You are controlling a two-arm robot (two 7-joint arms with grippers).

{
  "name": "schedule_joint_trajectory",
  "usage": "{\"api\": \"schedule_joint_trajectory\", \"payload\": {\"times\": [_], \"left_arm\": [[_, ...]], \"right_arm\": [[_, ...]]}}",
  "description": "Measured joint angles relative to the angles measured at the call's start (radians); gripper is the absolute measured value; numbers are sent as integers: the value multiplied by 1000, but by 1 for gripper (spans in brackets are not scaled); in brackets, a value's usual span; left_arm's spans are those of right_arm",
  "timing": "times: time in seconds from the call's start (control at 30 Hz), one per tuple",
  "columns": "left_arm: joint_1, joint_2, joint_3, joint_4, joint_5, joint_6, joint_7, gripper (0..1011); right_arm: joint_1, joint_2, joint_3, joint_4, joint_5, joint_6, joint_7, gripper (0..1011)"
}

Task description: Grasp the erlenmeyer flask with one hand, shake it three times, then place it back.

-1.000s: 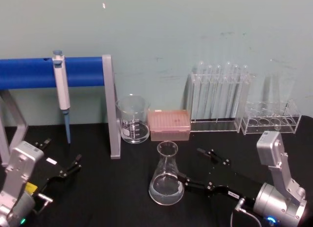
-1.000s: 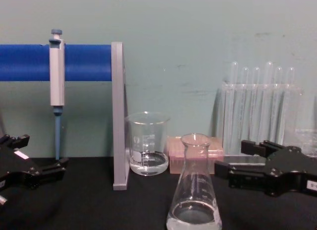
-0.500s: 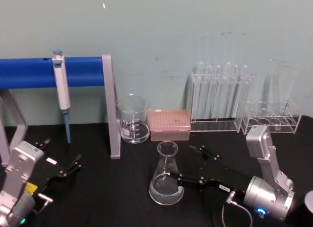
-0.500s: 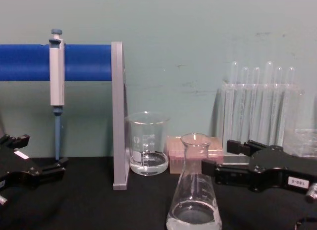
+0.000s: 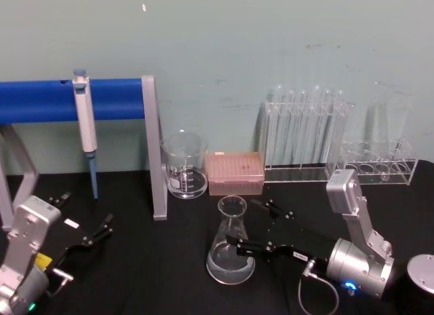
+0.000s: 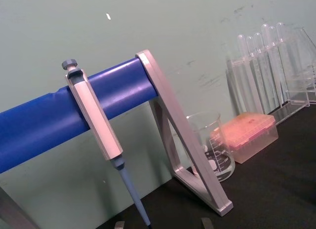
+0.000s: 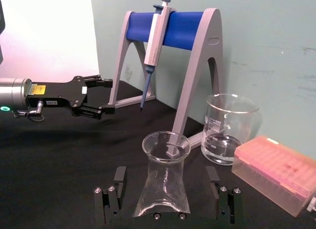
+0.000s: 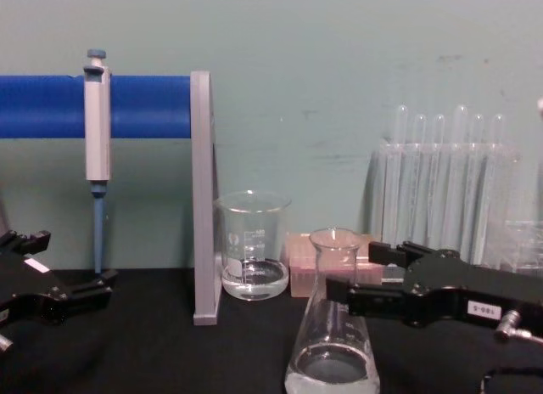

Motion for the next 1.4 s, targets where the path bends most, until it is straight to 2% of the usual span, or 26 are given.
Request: {"api": "schedule_joint_trajectory", "payload": {"times": [0.67,1.4], "left_arm": [[0,0,0,0,0,0,0,1001],[0,0,0,0,0,0,0,1001]], "right_arm": [[65,-41,-21,88,-14,-16,26,1003],[91,-56,-31,124,-10,-19,45,1003]]}}
